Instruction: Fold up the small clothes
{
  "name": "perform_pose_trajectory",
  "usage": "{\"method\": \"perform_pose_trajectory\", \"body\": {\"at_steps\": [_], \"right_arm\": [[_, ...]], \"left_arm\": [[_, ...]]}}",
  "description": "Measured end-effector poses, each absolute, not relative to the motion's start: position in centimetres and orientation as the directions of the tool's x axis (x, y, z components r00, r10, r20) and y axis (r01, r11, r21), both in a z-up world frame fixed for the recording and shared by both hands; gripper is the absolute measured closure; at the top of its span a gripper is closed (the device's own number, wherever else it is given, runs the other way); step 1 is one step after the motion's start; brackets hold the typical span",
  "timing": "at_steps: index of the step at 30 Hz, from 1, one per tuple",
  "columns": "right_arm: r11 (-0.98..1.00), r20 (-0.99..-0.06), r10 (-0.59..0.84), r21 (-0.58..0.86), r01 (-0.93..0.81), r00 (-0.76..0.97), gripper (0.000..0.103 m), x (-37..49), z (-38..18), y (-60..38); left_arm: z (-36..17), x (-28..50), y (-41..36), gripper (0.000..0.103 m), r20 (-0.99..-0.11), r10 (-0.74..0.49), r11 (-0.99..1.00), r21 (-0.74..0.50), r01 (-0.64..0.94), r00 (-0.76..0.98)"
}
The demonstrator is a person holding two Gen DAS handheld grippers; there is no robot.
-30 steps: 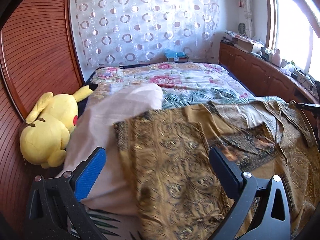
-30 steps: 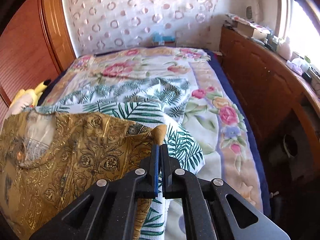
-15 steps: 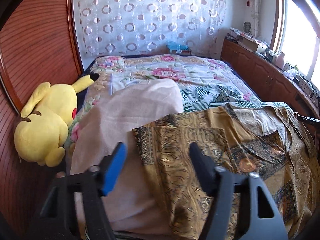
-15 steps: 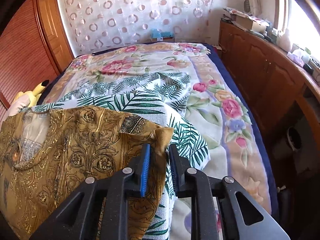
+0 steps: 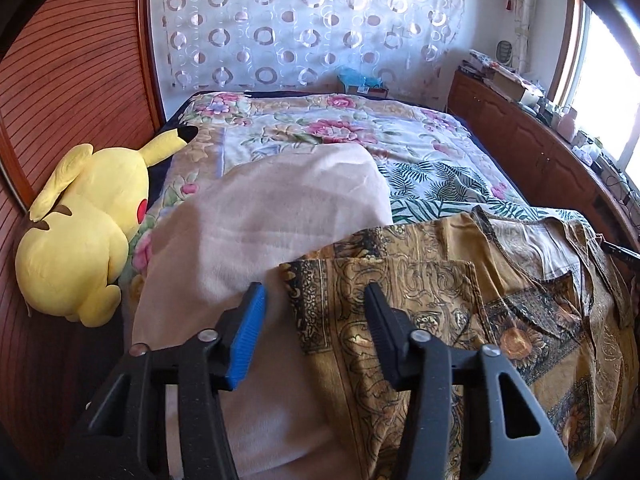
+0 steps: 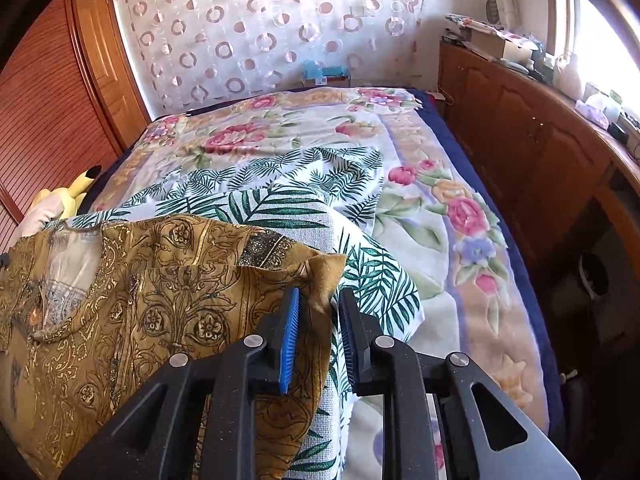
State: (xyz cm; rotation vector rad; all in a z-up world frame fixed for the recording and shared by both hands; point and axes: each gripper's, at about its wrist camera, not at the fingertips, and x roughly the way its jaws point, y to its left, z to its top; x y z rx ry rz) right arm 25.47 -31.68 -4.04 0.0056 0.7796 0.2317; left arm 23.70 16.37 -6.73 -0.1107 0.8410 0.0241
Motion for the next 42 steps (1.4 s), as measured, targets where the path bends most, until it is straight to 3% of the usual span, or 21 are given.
{"method": "perform_pose_trajectory", "body": {"at_steps": [12, 19, 24, 26, 28, 29, 31, 42], "right_arm": [[0.964, -0.696, 0.240, 0.088, -0.251, 0.677, 0.082, 25.5, -3.6, -31.1], [0.961, -0.700, 0.232, 0.058, -0.271, 0.675, 0.082, 25.9, -3.8, -31.1], [0.960, -0.697, 0.231, 0.050, -0.276, 0.679, 0.082, 25.9, -3.9, -31.1], [0.958, -0.697, 0.233, 0.044, -0.283, 0.678, 0.082, 25.9, -3.8, -31.1], [0.956, -0.697, 0.232, 0.032, -0.293, 0.679, 0.085, 25.9, -3.8, -31.0], [0.954, -0.697, 0.232, 0.026, -0.299, 0.678, 0.093, 25.8, -3.8, -31.0], [0.948, -0.695, 0.246, 0.027, -0.317, 0.675, 0.098, 25.6, -3.6, -30.9], [0.885, -0.534, 0.405, 0.025, -0.465, 0.743, 0.100, 17.8, 1.1, -28.5]], "left_arm": [[-7.2, 23.9, 16.5, 0.054, -0.750, -0.027, 0.994, -0.091, -0.062, 0.660], [-7.1, 23.6, 16.3, 0.060, -0.742, -0.060, 0.993, -0.115, -0.038, 0.668], [-7.1, 23.6, 16.3, 0.075, -0.739, -0.077, 0.990, -0.136, -0.036, 0.669], [-7.1, 23.7, 16.4, 0.090, -0.742, -0.070, 0.990, -0.135, -0.046, 0.667], [-7.0, 23.7, 16.3, 0.096, -0.740, -0.073, 0.990, -0.135, -0.041, 0.669], [-6.7, 23.5, 16.0, 0.098, -0.732, -0.079, 0.990, -0.135, -0.030, 0.676], [-6.0, 23.0, 15.5, 0.099, -0.719, -0.087, 0.991, -0.134, -0.015, 0.690], [-1.8, 17.0, 11.7, 0.100, -0.604, -0.146, 0.988, -0.127, 0.086, 0.784]]}}
